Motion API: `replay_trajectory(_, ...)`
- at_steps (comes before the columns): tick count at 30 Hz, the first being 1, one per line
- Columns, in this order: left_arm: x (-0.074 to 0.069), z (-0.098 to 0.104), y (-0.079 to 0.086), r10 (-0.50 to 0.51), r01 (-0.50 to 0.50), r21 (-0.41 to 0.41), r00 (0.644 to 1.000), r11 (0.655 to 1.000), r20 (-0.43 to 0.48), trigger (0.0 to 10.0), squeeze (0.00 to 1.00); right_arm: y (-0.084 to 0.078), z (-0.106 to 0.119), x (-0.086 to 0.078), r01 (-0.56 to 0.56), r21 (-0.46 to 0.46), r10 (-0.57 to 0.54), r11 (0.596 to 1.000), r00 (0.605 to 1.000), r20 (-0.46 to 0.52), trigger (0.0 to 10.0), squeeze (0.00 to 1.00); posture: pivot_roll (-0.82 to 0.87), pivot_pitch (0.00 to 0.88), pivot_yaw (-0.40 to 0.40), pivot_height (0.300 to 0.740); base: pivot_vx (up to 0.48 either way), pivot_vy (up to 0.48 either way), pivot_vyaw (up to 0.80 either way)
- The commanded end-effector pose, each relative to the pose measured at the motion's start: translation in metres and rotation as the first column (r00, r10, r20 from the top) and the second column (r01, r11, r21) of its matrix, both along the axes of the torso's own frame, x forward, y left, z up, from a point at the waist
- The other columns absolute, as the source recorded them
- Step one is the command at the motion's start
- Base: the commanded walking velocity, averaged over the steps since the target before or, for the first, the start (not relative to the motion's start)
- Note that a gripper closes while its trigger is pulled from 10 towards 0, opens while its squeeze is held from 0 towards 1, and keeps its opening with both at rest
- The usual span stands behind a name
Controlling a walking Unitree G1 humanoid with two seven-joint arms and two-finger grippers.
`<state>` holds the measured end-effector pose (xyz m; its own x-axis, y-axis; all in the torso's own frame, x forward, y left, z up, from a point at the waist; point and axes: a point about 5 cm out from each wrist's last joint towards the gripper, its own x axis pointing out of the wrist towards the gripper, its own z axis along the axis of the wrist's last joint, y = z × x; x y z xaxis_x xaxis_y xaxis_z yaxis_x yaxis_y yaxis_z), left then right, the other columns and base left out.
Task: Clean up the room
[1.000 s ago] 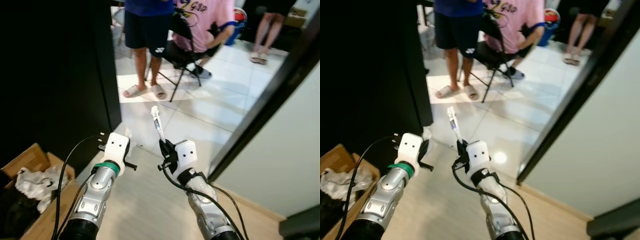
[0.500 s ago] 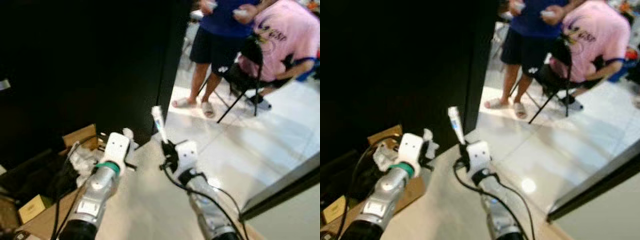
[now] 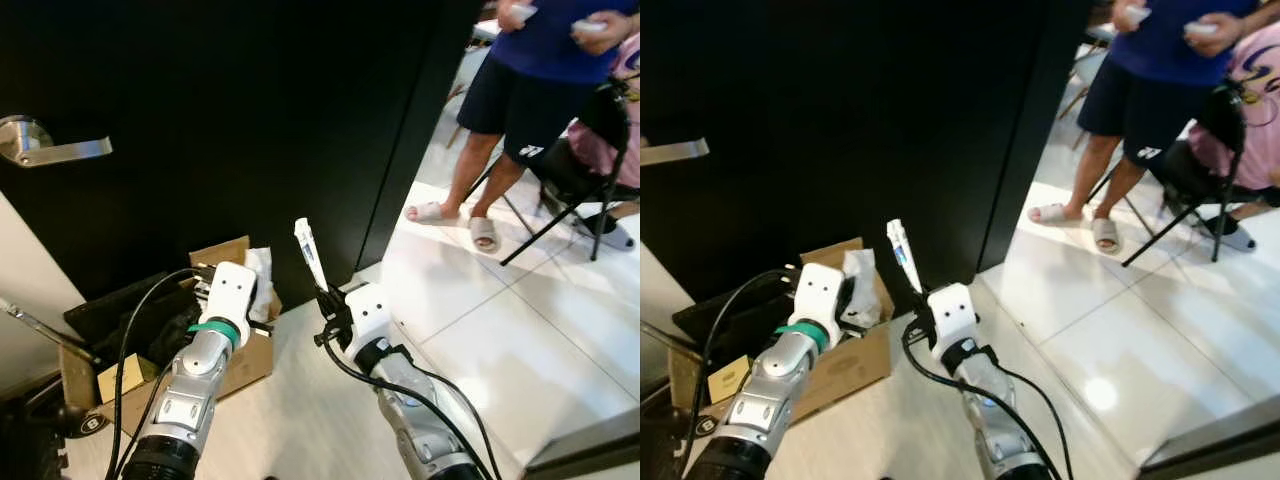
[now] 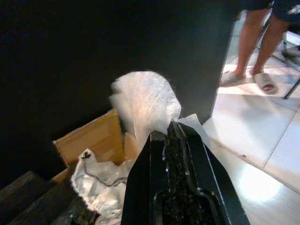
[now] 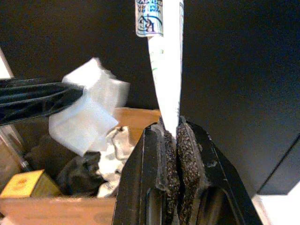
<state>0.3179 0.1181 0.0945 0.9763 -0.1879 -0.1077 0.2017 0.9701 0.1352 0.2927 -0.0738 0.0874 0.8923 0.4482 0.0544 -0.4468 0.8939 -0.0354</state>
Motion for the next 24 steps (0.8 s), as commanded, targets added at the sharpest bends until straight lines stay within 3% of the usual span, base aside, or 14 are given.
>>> replay_trajectory(1, -0.0001, -0.0010, 0.0006, 0.002, -0.002, -0.005, 1.000, 1.000, -0.009, 10.0, 0.00, 0.0018, -0.0040, -0.0030, -0.011, -0.005, 0.010, 1.000, 1.000, -0.018, 10.0, 0.00, 0.03, 0.000, -0.005, 0.740, 0.000, 0.000, 0.78)
replay_trajectory(5, 0.0003, 0.0004, 0.0000, -0.002, 0.002, -0.001, 1.000, 1.000, 0.001, 10.0, 0.00, 0.0017, -0.0043, -0.0035, -0.012, -0.005, 0.012, 1.000, 1.000, -0.020, 10.0, 0.00, 0.03, 0.000, -0.004, 0.740, 0.000, 0.000, 0.78)
replay_trajectory(11, 0.0006, 0.0035, -0.0013, -0.016, 0.016, 0.001, 1.000, 1.000, 0.020, 10.0, 0.00, 0.0016, -0.0049, -0.0044, -0.017, -0.002, 0.017, 1.000, 1.000, -0.025, 10.0, 0.00, 0.03, 0.000, -0.003, 0.740, 0.364, 0.000, 0.78)
replay_trajectory(24, 0.0025, 0.0042, -0.0023, -0.019, 0.019, 0.003, 1.000, 1.000, 0.025, 10.0, 0.00, -0.0030, -0.0071, -0.0025, 0.006, 0.000, -0.006, 1.000, 0.999, -0.042, 10.0, 0.00, 0.02, 0.000, -0.006, 0.740, 0.480, 0.000, 0.00)
